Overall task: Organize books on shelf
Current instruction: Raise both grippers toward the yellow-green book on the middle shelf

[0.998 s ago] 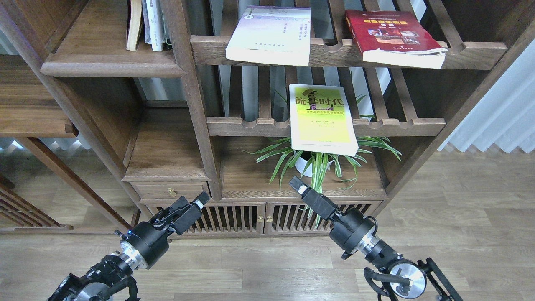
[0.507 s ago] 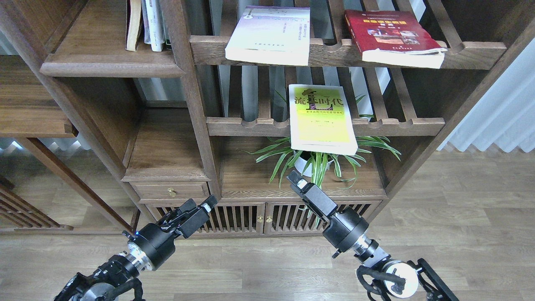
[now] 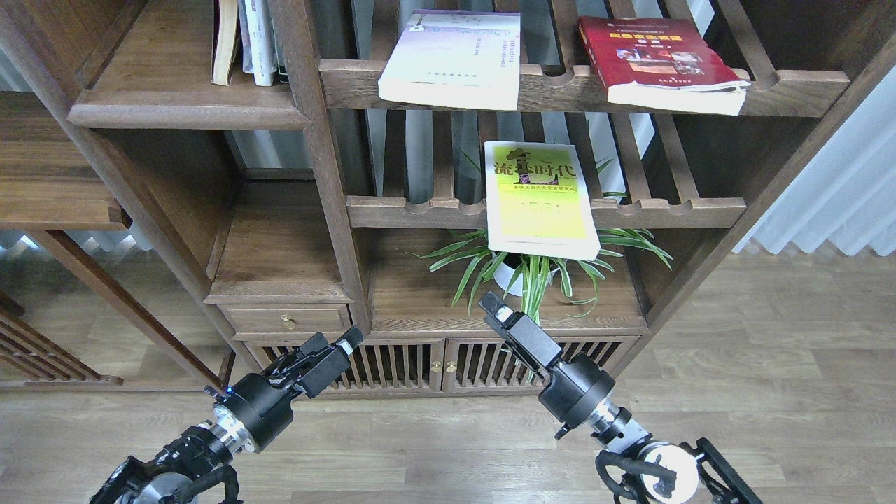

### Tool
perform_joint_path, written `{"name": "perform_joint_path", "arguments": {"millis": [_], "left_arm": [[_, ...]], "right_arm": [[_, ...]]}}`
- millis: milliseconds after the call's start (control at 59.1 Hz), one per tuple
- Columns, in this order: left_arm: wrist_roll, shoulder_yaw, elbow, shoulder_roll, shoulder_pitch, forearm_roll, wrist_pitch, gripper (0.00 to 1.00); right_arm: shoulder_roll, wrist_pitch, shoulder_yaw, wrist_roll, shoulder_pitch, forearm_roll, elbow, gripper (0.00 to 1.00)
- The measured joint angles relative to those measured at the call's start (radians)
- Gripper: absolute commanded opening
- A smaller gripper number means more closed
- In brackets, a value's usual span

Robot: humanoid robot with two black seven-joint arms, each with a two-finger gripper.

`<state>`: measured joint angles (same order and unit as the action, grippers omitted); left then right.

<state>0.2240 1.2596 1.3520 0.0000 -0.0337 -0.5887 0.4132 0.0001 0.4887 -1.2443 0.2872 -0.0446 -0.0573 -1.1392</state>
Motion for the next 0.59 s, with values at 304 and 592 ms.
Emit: {"name": "perform_joint_path", "arguments": {"millis": [304,592], "left_arm": [[0.000,0.000,0.003,0.000,0.000,0.006,-0.001,1.00],[-0.002,0.000,0.010,0.000,0.000,0.006,-0.001,1.00]], "right_arm": [[0.000,0.000,0.000,-0.005,0.003,0.008,0.011,0.99],[0.000,0.000,0.034,-0.029,-0.079,0.037,-0.003,0.99]]}}
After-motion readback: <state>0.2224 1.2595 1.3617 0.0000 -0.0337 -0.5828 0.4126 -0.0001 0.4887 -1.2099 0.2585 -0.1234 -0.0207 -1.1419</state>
